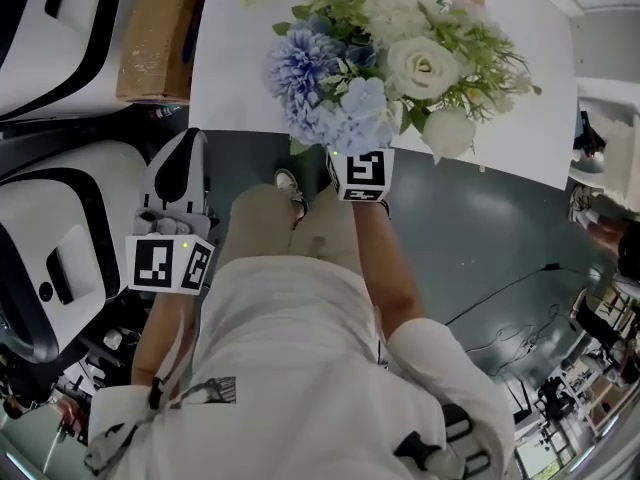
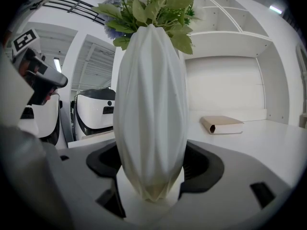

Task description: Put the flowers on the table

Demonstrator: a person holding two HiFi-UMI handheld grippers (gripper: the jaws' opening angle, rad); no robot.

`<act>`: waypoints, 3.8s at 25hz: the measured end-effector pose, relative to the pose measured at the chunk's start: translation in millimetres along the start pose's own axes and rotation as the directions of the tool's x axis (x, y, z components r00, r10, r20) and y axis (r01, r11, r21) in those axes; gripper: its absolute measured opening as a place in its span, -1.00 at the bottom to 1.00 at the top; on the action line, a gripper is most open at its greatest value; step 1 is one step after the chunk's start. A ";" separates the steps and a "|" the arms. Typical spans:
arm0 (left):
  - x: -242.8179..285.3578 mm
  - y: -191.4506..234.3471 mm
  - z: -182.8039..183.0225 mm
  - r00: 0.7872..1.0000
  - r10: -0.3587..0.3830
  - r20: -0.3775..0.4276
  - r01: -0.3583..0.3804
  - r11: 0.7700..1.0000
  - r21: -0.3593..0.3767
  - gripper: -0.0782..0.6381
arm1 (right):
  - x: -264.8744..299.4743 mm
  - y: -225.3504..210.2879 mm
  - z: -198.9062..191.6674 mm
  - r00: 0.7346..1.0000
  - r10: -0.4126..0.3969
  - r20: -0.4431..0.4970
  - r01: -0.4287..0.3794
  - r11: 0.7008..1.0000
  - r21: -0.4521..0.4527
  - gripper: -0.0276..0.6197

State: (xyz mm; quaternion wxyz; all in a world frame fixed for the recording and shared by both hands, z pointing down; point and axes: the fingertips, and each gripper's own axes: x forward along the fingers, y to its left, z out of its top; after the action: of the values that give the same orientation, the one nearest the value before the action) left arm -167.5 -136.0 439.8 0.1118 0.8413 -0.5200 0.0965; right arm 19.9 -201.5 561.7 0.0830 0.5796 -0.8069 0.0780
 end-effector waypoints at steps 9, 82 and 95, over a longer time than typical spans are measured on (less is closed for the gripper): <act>2.2 -2.5 -6.9 1.000 -0.001 -0.023 0.001 1.000 -0.005 -0.74 | 2.4 -2.0 -6.6 0.999 0.006 -0.035 -0.007 0.999 -0.032 0.22; -44.3 -30.0 195.5 0.942 0.031 0.334 -0.037 0.999 0.014 -0.74 | -248.0 -146.0 275.7 0.931 -0.257 0.258 0.250 0.966 0.060 -0.88; -58.7 -19.2 233.6 0.912 0.087 0.400 -0.109 0.994 0.033 -0.74 | -264.1 -160.5 335.5 0.882 -0.259 0.393 0.277 0.961 0.012 -0.88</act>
State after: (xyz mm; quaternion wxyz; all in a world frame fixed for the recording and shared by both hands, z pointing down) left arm -165.5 -144.9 198.4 -0.0240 0.8190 -0.5705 -0.0572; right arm 240.5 -83.1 180.3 -0.0569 0.6874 -0.7207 -0.0695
